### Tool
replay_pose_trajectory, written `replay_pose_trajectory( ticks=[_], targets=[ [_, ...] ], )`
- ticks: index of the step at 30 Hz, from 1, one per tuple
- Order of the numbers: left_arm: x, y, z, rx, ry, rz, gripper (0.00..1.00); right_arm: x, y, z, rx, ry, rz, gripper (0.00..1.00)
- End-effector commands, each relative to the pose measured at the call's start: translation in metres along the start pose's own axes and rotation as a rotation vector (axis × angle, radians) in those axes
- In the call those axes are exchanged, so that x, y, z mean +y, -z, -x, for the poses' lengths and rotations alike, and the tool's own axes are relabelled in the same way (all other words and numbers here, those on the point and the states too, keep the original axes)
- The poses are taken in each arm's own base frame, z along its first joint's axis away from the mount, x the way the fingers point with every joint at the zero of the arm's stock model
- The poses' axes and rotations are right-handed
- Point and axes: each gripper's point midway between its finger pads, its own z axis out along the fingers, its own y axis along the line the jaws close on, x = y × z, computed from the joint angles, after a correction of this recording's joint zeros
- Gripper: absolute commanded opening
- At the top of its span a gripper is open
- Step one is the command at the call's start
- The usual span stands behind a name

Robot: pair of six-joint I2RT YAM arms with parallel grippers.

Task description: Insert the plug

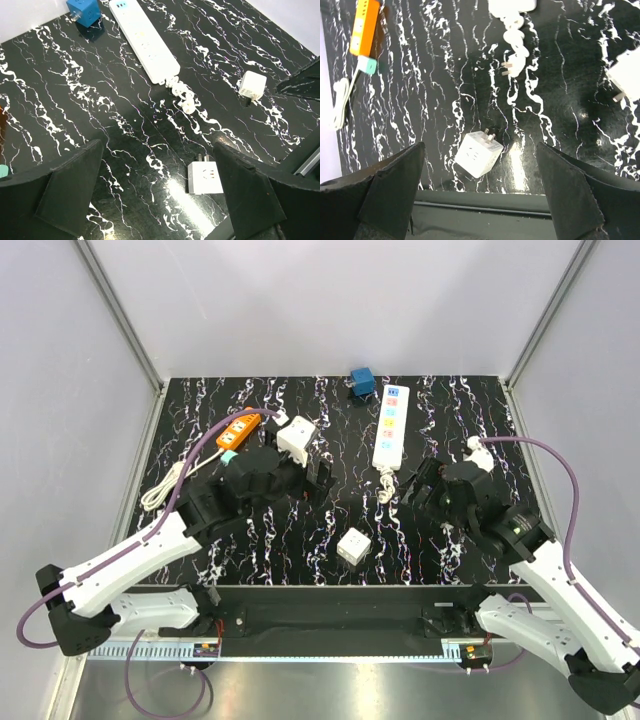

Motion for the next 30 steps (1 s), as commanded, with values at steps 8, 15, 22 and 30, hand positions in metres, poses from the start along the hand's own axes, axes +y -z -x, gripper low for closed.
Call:
replay_pose_trajectory(
  ticks=[8, 15, 22, 30],
  targets=[
    [-0.006, -0.001, 0.013, -0.044, 0.016, -0.024, 0.99, -0.075, -0.048, -0.01, -0.077, -0.138, -0.439, 1.0],
    [-0.007, 0.006, 0.019, -0.066, 0.042, -0.035, 0.99, -0.135, -0.083, 0.026, -0.03, -0.226, -0.706, 1.0],
    [-0.014, 0.007, 0.02, -0.064, 0.043, -0.069, 0.99, -0.182, -0.113, 0.015, 0.061, -0.314, -0.828, 1.0],
    [-0.015, 0.01, 0.021, -0.069, 0.04, -0.071, 0.99, -0.2, -0.141, -0.004, 0.108, -0.324, -0.795, 0.99]
  ],
)
